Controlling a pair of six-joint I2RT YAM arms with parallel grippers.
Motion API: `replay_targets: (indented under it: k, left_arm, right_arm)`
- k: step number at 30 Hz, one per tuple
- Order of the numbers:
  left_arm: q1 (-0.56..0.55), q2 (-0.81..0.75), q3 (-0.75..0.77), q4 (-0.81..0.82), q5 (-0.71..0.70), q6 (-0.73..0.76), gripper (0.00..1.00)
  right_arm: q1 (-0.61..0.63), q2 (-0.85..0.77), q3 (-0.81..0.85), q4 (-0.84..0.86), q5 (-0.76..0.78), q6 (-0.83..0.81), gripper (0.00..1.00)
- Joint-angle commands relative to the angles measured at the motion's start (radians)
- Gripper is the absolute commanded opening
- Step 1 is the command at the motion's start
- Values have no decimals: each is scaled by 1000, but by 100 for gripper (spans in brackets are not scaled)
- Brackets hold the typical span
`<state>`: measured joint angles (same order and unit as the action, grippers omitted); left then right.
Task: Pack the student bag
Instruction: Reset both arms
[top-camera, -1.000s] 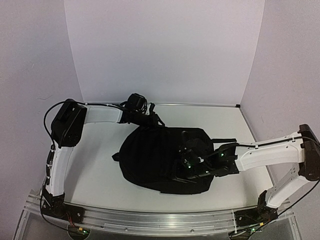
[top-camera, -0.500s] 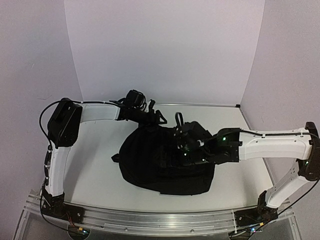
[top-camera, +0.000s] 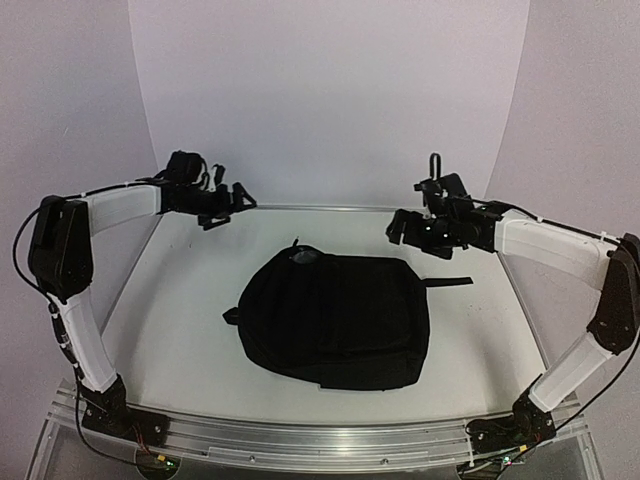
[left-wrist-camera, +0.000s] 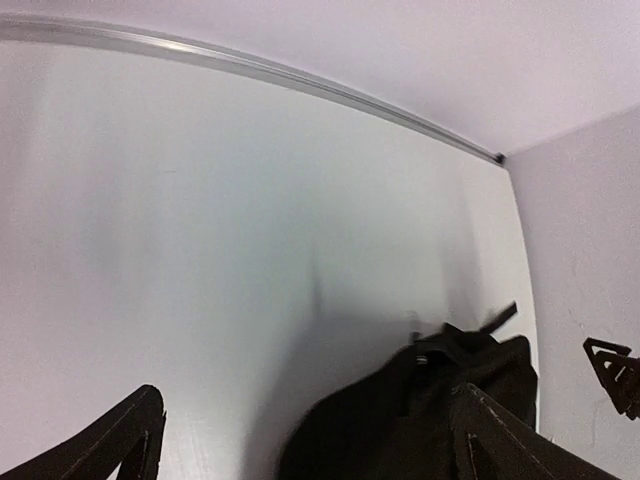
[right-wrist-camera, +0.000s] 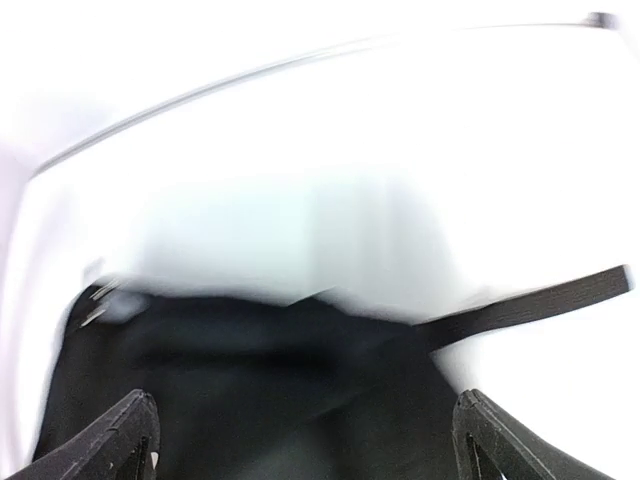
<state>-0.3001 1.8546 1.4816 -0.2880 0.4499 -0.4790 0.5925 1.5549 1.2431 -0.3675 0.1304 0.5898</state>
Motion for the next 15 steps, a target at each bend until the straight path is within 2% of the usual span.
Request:
replay_targets:
  k: [1,6,8,11,15]
  left_arm:
    - [194,-142,-159,7,-30,41,100]
    - [406,-298,-324,65,-57,46,100]
    - [456,-378,-392,106,-97,52,100]
    - [474,-511,-497,171,-230,100,100]
    - [474,-673,-652,276,-354,149,100]
  right_arm:
    - [-179,-86,-96,43,-53,-137,98]
    - [-389,-214,-197,89,-89,-193,98]
    - [-463,-297,-238,124,-89,-209,98]
    - [-514,-427,-323,216,-59,-234,98]
    - [-520,-596,-452,364,-15,-263,98]
